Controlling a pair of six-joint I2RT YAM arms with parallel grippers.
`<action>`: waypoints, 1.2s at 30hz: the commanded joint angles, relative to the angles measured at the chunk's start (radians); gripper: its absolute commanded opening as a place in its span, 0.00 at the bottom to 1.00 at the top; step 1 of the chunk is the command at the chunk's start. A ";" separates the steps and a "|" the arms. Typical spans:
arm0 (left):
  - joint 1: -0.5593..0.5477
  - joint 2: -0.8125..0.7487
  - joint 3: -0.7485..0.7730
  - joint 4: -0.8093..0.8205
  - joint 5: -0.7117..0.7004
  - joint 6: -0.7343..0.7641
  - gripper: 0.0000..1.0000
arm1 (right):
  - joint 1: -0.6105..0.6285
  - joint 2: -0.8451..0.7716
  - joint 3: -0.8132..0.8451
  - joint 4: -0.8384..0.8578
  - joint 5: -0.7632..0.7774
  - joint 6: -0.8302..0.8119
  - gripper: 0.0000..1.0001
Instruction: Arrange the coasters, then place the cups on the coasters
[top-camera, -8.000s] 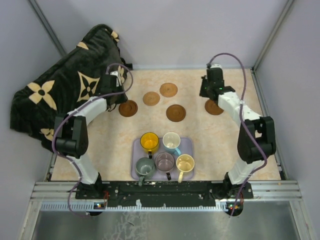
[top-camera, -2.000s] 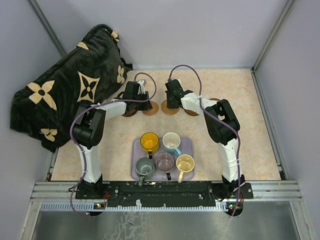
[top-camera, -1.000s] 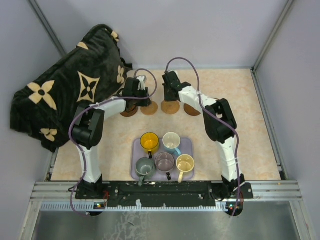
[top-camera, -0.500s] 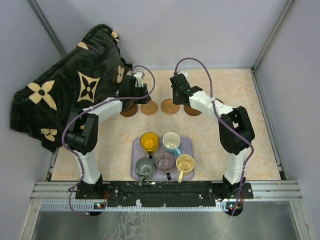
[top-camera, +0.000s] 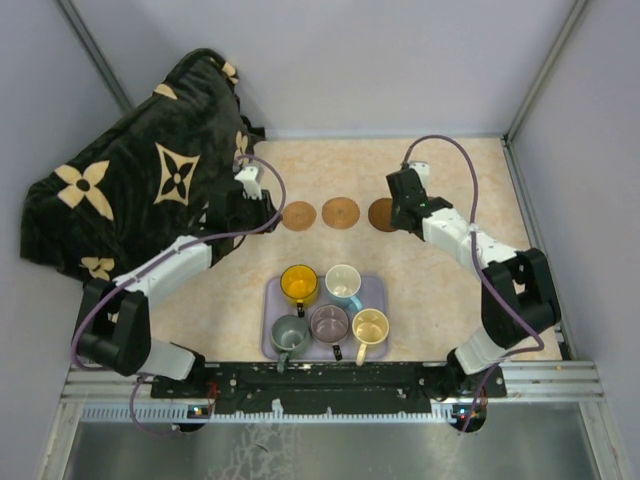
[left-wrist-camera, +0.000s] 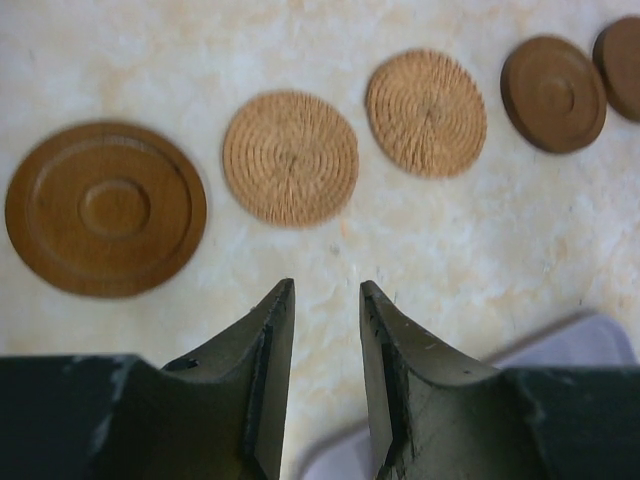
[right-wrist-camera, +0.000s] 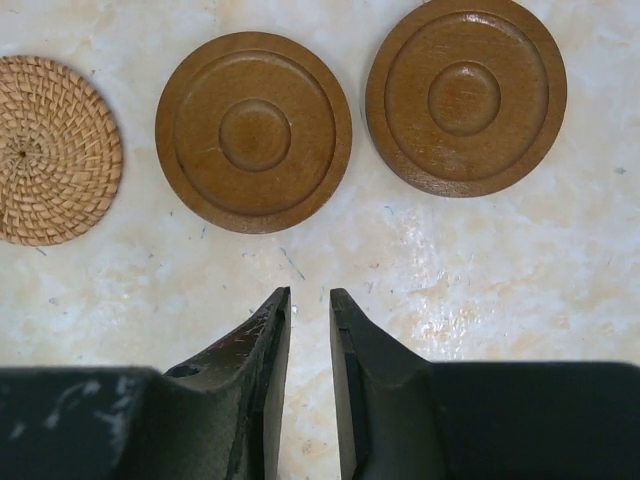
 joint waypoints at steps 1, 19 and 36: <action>-0.007 -0.107 -0.120 0.010 0.020 -0.053 0.39 | 0.005 -0.017 -0.017 0.052 0.068 -0.012 0.22; -0.026 -0.375 -0.223 -0.102 -0.043 -0.039 0.38 | -0.145 0.077 -0.073 0.060 0.024 0.037 0.14; -0.029 -0.381 -0.258 -0.112 -0.046 -0.068 0.39 | -0.210 0.180 -0.085 0.093 -0.041 0.050 0.13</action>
